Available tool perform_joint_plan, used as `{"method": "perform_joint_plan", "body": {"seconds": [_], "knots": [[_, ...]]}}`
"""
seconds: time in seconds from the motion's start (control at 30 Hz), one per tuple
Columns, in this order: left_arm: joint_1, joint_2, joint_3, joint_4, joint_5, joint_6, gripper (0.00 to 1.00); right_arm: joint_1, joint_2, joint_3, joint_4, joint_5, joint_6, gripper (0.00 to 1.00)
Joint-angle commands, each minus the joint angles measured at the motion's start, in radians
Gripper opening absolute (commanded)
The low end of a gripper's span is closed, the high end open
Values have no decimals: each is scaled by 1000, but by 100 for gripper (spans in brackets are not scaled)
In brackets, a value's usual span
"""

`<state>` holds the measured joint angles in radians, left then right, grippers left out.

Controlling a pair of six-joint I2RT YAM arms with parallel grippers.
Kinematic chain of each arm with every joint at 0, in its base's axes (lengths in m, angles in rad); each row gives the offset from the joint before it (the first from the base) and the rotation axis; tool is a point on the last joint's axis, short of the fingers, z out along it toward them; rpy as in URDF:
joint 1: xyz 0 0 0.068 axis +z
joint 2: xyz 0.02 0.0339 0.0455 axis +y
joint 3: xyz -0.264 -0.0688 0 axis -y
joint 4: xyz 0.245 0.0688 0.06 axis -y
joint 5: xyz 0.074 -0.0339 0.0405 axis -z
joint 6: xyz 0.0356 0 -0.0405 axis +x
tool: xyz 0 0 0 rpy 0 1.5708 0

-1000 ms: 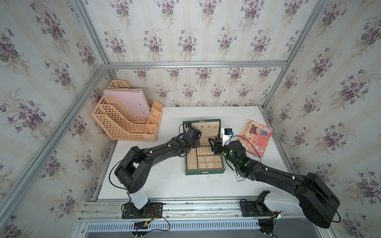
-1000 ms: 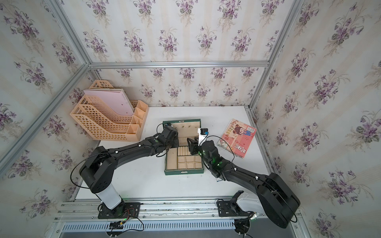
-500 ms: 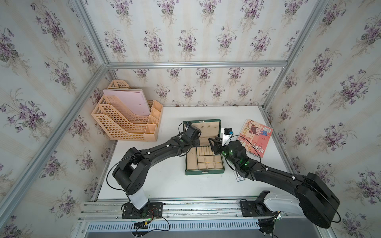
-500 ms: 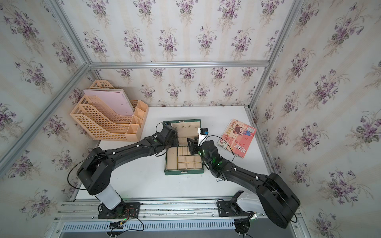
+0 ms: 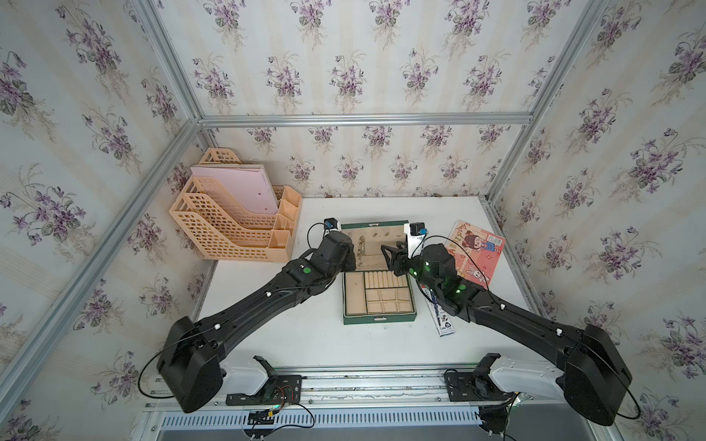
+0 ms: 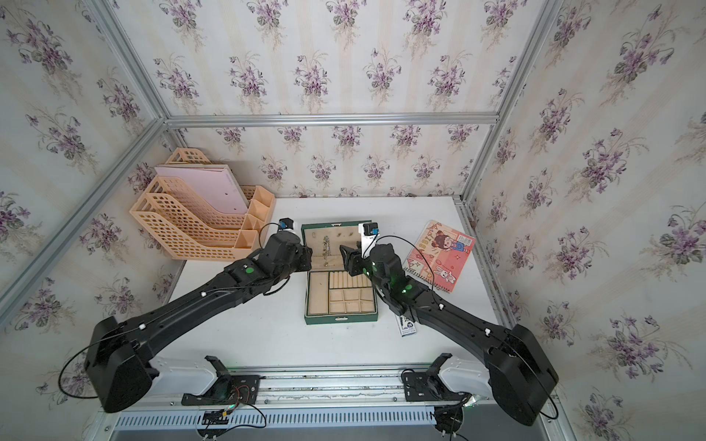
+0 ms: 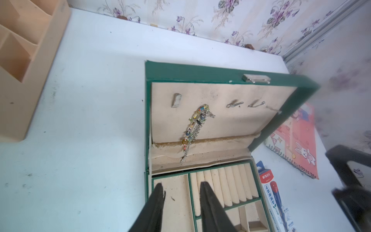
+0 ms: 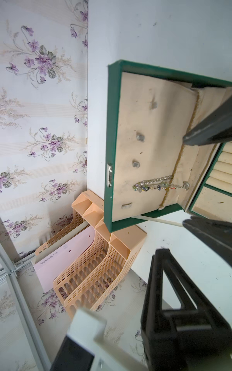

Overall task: Put jewelry chain into jewelry box
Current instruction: Adjust the jewelry box at the center of the board.

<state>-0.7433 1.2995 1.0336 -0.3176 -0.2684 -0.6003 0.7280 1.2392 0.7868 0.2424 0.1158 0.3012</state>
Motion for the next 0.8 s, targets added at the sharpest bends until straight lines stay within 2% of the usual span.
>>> {"method": "perform_joint_plan", "body": {"seconds": [0.0, 0.1, 0.23, 0.37, 0.53, 0.63, 0.77], "knots": [[9, -57, -53, -23, -31, 19, 39, 2, 19, 81, -221, 11, -102, 66], [27, -87, -119, -2, 3, -4, 41, 1, 26, 135, -317, -1, -164, 66], [67, -77, -198, 66, 93, -35, 41, 1, 51, 169, -409, 88, -221, 64], [98, -35, -238, 126, 144, -34, 41, 1, 58, 169, -435, 127, -289, 63], [108, 28, -250, 176, 227, -42, 41, 1, 83, 146, -469, 161, -272, 62], [107, 79, -235, 168, 305, -32, 40, 2, 66, 89, -420, 148, -246, 61], [108, 171, -230, 139, 337, -32, 33, 2, 79, 113, -409, 133, -282, 61]]}}
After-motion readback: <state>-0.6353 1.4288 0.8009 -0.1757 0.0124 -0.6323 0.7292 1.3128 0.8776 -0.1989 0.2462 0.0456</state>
